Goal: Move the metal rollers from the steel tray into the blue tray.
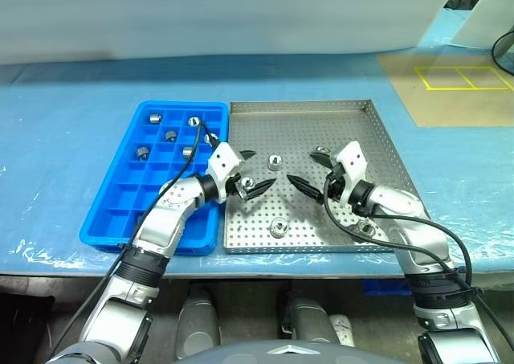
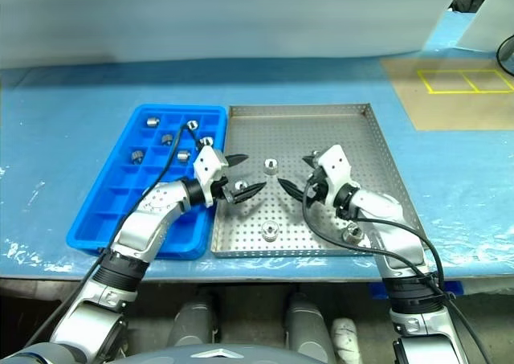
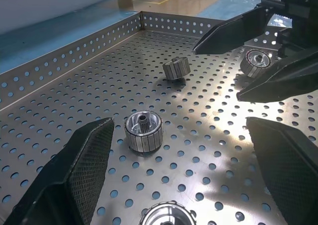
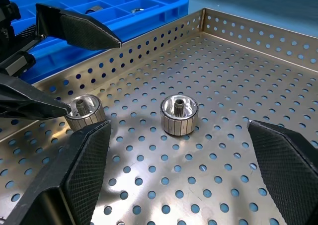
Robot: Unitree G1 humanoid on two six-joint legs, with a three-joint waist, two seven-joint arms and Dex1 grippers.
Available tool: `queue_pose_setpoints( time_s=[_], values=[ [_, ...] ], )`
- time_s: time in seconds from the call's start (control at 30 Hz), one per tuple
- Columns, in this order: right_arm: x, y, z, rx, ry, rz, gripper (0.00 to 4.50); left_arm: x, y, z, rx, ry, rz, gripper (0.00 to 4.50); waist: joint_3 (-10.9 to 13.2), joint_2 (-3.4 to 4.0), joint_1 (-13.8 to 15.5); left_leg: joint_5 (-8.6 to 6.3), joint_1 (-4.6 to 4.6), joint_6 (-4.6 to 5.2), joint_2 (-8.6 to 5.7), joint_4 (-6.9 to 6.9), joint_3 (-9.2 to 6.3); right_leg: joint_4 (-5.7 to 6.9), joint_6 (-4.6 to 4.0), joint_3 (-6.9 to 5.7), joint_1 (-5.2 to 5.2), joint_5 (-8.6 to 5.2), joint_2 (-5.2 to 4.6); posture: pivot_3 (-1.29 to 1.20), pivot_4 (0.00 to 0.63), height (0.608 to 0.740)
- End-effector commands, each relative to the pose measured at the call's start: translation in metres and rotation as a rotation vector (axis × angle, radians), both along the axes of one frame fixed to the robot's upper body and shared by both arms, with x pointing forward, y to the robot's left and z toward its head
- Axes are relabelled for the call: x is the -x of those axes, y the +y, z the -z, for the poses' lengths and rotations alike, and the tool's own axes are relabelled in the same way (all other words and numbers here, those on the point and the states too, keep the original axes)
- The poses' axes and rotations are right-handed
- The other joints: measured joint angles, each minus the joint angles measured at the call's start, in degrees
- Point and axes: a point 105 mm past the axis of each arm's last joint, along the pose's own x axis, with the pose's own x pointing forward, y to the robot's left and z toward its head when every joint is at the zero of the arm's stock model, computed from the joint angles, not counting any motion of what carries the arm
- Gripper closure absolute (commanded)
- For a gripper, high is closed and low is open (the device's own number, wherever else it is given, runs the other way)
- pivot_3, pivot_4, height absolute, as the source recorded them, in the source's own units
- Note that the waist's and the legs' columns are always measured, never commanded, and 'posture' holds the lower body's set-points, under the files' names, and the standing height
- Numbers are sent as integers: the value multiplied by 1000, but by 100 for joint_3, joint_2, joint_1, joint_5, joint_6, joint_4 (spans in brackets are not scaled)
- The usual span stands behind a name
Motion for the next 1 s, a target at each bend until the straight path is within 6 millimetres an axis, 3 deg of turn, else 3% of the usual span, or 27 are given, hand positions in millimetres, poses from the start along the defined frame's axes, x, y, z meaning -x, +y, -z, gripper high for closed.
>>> queue_pose_setpoints(
  time_s=[0.03, 0.47, 0.8, 1.0],
  values=[
    [0, 0, -7, 14, -37, -14, 0, 1, -3, -9, -6, -40, 17, 33, 0, 0, 0, 0, 0, 0, 0, 0, 0, 0, 0, 0, 0, 0, 0, -159, 150, 740],
    [-1, -5, -7, 31, -35, -4, 0, 0, -9, -16, -85, -19, 34, 33, 0, 0, -3, 0, 0, 0, 0, 0, 0, 0, 0, 0, 0, 0, 0, -173, 150, 740],
    [9, -19, -4, 38, 38, -15, 0, -7, 0, -25, -235, 92, 14, 33, 1, 2, -11, 3, -1, -4, -1, 0, 0, -1, 0, 0, 0, 0, 0, -195, 150, 740],
    [11, -18, 0, 38, 54, -17, 0, -3, 4, -19, -335, 165, 28, 33, 0, 5, -24, 4, 0, -3, -1, 0, 1, -1, 0, 1, 0, 0, 1, -202, 150, 740]
  ],
)
